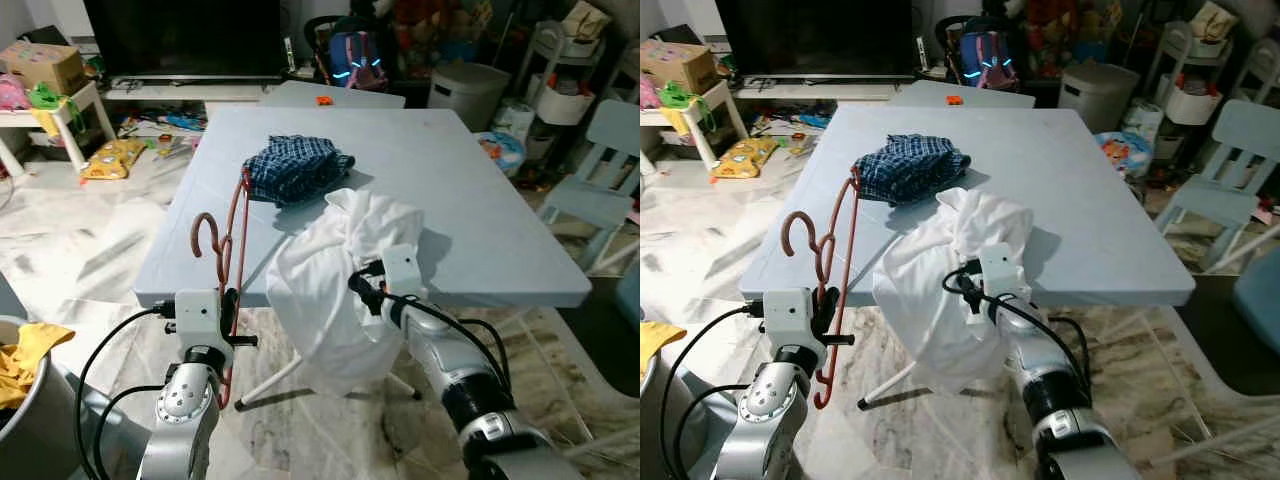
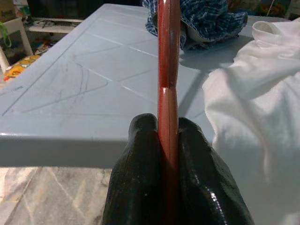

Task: Hang hanger

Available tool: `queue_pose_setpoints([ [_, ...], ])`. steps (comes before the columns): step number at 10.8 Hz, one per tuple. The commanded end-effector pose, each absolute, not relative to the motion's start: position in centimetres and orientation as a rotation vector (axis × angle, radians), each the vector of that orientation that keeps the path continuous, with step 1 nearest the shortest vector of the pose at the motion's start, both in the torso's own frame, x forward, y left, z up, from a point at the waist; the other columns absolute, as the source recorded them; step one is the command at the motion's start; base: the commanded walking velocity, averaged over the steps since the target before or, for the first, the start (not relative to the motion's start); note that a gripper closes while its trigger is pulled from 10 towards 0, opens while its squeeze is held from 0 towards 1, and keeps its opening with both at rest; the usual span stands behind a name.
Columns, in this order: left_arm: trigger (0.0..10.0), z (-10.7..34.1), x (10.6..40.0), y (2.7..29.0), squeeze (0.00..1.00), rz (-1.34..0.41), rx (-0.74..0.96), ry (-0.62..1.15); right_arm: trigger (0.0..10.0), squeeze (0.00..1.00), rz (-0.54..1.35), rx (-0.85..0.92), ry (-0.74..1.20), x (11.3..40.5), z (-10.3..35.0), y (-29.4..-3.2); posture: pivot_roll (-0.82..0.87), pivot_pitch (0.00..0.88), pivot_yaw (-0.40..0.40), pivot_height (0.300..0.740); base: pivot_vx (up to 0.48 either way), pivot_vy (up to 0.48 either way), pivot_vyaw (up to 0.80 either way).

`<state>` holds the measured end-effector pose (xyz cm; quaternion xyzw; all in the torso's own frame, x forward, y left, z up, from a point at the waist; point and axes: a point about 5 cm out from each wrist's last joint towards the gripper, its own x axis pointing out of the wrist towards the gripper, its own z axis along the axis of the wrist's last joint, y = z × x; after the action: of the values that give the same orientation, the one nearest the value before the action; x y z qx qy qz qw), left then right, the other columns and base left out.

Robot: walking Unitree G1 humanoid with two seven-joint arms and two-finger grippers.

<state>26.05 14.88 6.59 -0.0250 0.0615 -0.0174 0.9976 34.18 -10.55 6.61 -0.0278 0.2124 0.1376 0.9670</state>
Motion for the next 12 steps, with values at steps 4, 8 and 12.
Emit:
queue_pose_setpoints([
  [4, 10.0, 6.4, 25.3, 14.9, 0.00, -0.022, -0.077, 0.135, 0.0, 0.00, 0.243, 0.001, 0.535, 34.3, 5.3, -10.2, -0.01, 0.000, -0.053, 0.740, 0.000, 0.000, 0.00],
  [8, 10.0, 6.5, 24.9, 15.0, 0.00, -0.019, -0.100, 0.125, 0.0, 0.00, 0.278, 0.054, 0.467, 36.0, 7.9, -7.8, 0.01, 0.000, -0.064, 0.740, 0.000, 0.000, 0.00],
  [12, 10.0, 6.4, 24.7, 15.2, 0.00, -0.014, -0.108, 0.128, 0.0, 0.00, 0.295, 0.070, 0.483, 35.6, 7.2, -7.4, 0.01, 0.000, -0.065, 0.740, 0.060, 0.000, 0.00],
])
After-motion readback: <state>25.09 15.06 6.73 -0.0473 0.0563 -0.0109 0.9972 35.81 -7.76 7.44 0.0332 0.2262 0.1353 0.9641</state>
